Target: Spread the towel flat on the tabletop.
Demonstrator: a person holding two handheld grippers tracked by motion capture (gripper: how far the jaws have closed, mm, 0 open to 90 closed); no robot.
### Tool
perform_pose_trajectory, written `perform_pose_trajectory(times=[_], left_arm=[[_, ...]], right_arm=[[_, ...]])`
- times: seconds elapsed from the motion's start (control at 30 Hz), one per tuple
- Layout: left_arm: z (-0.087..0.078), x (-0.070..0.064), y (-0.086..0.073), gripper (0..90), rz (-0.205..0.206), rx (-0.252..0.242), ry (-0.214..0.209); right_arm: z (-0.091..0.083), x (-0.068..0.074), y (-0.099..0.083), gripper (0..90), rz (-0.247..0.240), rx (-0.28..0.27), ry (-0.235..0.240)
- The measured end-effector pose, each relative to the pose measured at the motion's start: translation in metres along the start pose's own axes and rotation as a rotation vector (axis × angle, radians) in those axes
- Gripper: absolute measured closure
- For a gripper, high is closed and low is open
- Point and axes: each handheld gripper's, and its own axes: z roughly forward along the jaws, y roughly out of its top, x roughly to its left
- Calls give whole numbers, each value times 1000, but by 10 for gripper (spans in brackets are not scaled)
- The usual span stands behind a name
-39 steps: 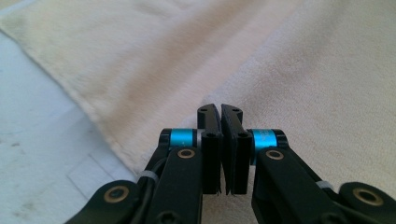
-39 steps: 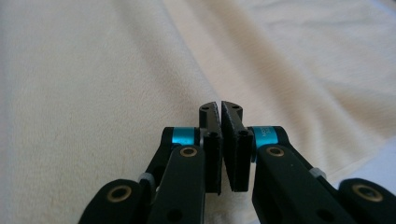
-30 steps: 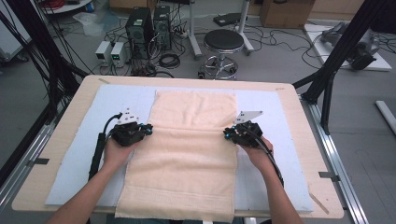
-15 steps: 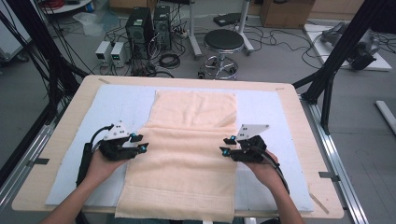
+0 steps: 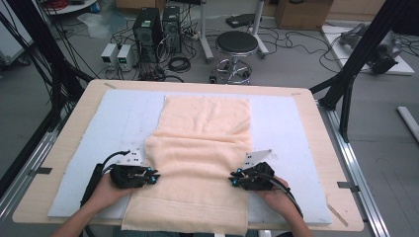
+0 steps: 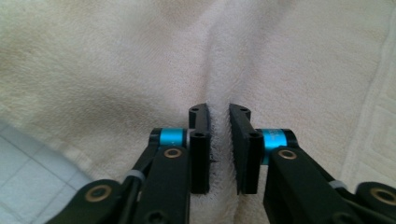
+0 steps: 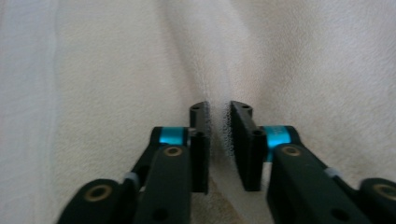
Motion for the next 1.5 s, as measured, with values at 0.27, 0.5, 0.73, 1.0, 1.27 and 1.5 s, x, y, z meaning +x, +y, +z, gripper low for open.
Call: perform_pose_trajectory(times=[0.27, 0.5, 0.73, 1.0, 1.27, 1.5], left_arm=[[-30, -37, -4, 824, 40, -22, -54], [-58, -79, -15, 809, 34, -87, -101], [-62, -58, -7, 620, 27, -129, -28], [-15, -21, -3, 563, 14, 12, 19], [-4, -17, 4, 867, 26, 47, 34], [-12, 16, 38, 877, -41, -127, 233]], right_arm=[[-26, 27, -1, 817, -60, -33, 31], [-50, 66, -8, 799, -97, -61, 92], [-63, 60, 2, 658, -91, -129, 71], [-17, 21, -3, 581, -64, 4, -22], [-8, 8, 1, 859, -42, 41, 0], [-27, -22, 33, 858, -49, -37, -168]])
